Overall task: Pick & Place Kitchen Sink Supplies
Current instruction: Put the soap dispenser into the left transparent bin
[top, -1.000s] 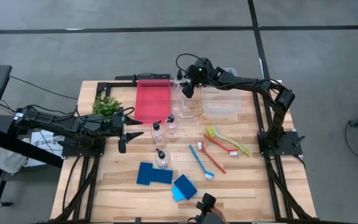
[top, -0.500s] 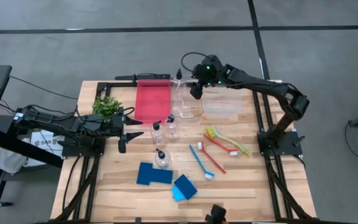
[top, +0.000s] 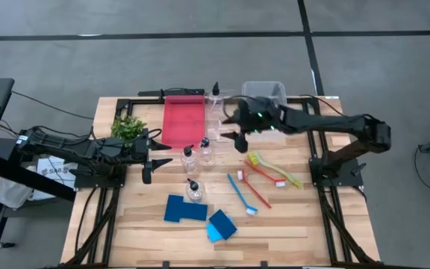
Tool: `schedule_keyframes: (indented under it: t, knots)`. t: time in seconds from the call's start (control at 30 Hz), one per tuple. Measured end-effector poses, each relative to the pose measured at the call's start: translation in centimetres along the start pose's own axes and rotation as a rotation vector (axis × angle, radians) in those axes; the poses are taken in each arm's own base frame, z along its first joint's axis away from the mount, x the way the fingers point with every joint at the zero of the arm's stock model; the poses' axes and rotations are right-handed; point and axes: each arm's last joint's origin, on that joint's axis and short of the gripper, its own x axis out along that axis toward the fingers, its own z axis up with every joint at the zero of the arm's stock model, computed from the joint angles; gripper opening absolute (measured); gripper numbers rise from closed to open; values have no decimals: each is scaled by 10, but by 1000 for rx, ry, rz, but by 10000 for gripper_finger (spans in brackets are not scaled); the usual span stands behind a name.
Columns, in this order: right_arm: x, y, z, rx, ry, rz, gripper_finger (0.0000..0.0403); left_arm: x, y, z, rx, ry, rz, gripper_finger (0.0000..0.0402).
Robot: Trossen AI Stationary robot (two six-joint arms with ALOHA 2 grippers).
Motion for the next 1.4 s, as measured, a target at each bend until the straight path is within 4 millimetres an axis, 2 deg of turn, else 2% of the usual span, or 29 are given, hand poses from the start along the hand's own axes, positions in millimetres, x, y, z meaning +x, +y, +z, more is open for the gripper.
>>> schedule_keyframes:
  t: [0.1, 0.27, 0.43, 0.67, 0.93, 1.23, 1.4]
  knots:
    - [-10, 16, -22, 42, -114, 18, 230, 0, 0, 0, 0, 0, 0, 205]
    - [-27, 43, -55, -22, -335, 109, 230, 0, 0, 0, 0, 1, 0, 205]
    - [-32, 58, -80, -102, -374, 161, 230, 0, 0, 0, 0, 1, 0, 205]
    - [-23, 59, -81, -88, -403, 69, 230, 1, 0, 0, -7, 4, 0, 205]
    - [10, 54, -92, -85, -375, 46, 230, 3, -1, -2, -2, 17, 0, 205]
    - [48, 46, -83, -76, -347, -1, 230, 3, -1, -2, -2, 16, 0, 205]
    - [61, 41, -82, -50, -330, -16, 230, 3, -1, -2, -3, 15, 0, 205]
